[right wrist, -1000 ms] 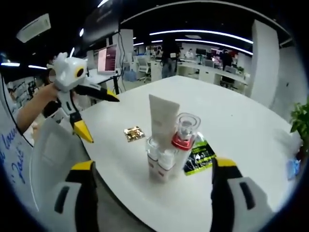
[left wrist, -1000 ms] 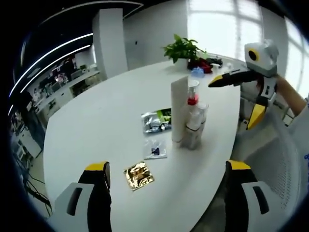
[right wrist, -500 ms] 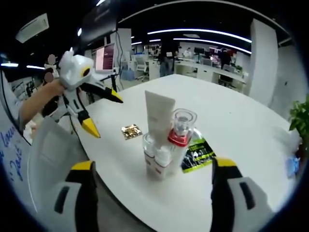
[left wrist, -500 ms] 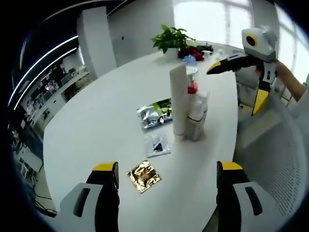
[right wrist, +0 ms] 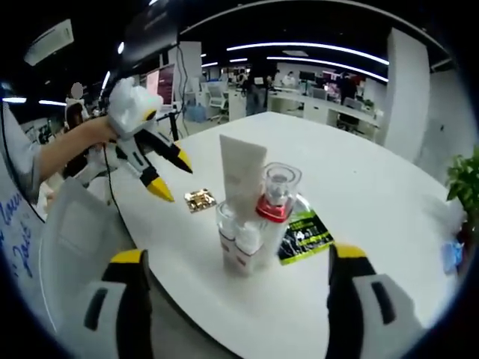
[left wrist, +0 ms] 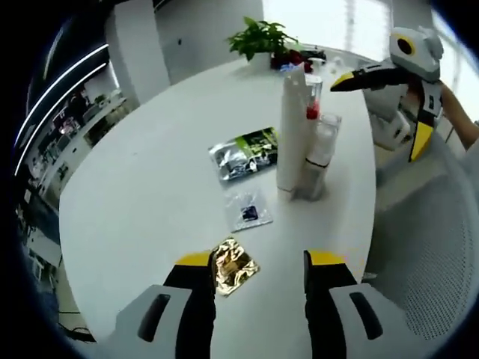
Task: Arrange the skincare products in the storage area until every visible bottle or jar stands upright without overlapping.
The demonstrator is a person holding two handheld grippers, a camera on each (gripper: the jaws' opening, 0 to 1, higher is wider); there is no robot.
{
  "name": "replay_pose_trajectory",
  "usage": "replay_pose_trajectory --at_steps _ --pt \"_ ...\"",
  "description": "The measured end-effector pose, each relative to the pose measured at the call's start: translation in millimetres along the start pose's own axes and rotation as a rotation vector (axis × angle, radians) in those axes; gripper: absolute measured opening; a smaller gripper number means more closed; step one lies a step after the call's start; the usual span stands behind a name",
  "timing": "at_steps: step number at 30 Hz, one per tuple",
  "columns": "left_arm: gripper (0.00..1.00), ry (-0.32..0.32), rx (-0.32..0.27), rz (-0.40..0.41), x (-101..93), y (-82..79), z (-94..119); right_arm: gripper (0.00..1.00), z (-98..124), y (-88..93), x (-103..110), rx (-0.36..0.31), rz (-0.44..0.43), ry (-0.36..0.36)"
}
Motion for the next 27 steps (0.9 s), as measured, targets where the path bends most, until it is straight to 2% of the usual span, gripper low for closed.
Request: replay_pose_trajectory --at_steps 3,8,16,27 --pt "0.38 0.009 0.006 -0.001 -0.7 0.7 -3.9 1.0 -1.0 0.5 -1.1 0.003 -0.001 0.002" --pt "0.32 0.023 0.052 0.02 7.0 8.7 -17.8 1.0 -1.8 1.4 -2.5 0.01 0.003 0.003" --pt "0.22 0.026 0.103 0.048 26.3 22.8 -37.7 1.0 -2.0 5.8 -4.6 0.027 0.003 0.003" --pt "0.23 0.005 0.178 0.012 41.1 32.4 -54.7 1.0 -4.4 4.3 -6.4 0.027 -0.004 -0.003"
Point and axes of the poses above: the point that each gripper's makers call its tool centre point, and the gripper's own axes: z roughly backward along the fingers, x roughly to its left, y roughly out of its underside, the point moved 6 cm from there along z, roughly backward along the fingers, and after that the axes turned 2 degrees about -x, right-handed, at the moved point
